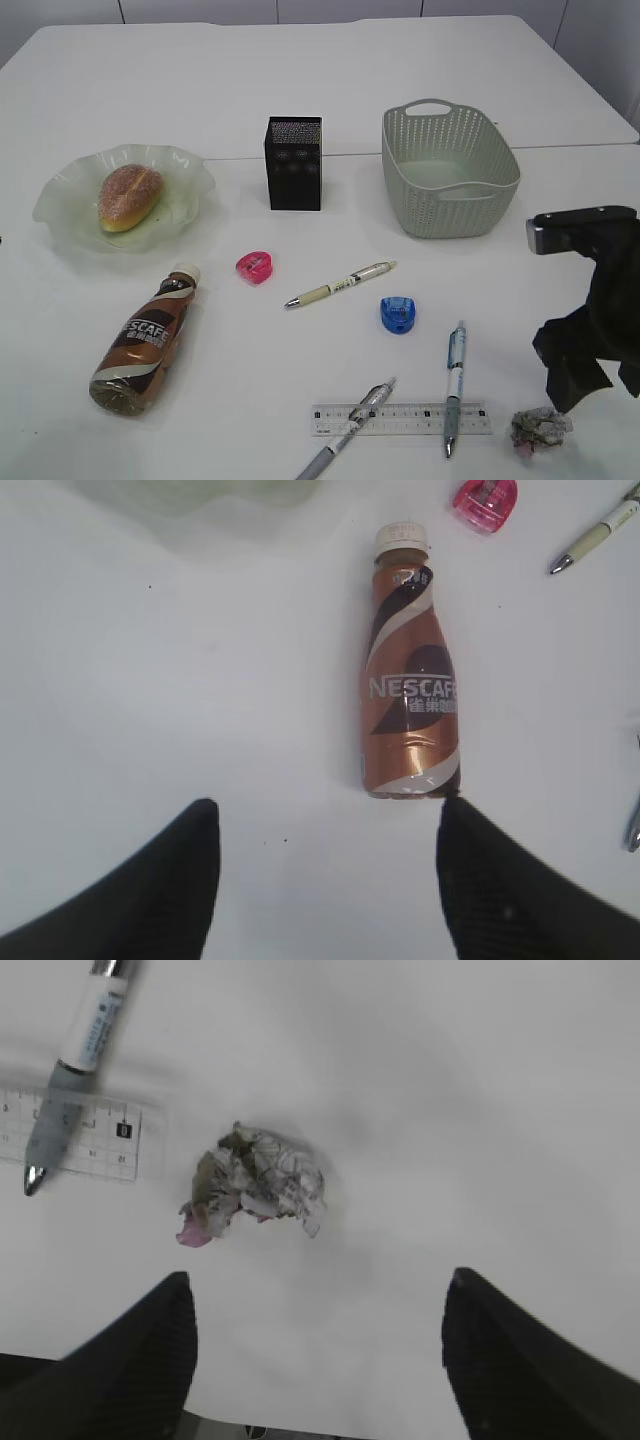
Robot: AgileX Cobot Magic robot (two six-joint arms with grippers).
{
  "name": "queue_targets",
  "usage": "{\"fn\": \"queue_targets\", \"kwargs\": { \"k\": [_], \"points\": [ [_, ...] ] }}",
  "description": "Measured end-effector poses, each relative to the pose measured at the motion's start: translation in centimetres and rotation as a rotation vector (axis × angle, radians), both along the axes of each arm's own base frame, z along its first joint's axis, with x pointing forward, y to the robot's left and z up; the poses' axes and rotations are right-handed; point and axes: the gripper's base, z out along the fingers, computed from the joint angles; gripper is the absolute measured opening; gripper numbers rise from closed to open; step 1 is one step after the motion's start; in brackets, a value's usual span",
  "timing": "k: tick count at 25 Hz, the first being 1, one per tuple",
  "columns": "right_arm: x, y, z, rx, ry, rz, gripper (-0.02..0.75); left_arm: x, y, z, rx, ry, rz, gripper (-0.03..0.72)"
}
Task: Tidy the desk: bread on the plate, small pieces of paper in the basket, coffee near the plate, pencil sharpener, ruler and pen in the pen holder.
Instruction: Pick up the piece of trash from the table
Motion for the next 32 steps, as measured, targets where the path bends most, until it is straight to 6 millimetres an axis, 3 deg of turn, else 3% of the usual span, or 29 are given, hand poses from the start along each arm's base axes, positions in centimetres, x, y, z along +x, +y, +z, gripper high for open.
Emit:
{"fn": "queue_targets", "kwargs": {
  "k": [4, 12, 16, 32],
  "points": [
    [-1.0, 0.1, -1.3, 0.008, 0.016, 0.004, 0.561, 0.0, 0.0, 0.0, 0.0, 0.0, 0.0, 0.497],
    [-1.3, 2.7, -1.7, 0.031, -0.055, 0.079, 0.561, 0.0, 0.0, 0.0, -0.001, 0.0, 0.0, 0.497],
    [-1.0, 2.8, -1.9, 0.035, -0.07, 0.073, 0.561, 0.0, 0.0, 0.0, -0.001, 0.0, 0.0, 0.497],
    [-0.1, 3.1, -5.9, 0.006, 0.021, 0.068, 0.561, 0.1, 0.0, -0.3, -0.001, 0.012, 0.0, 0.497]
  ]
}}
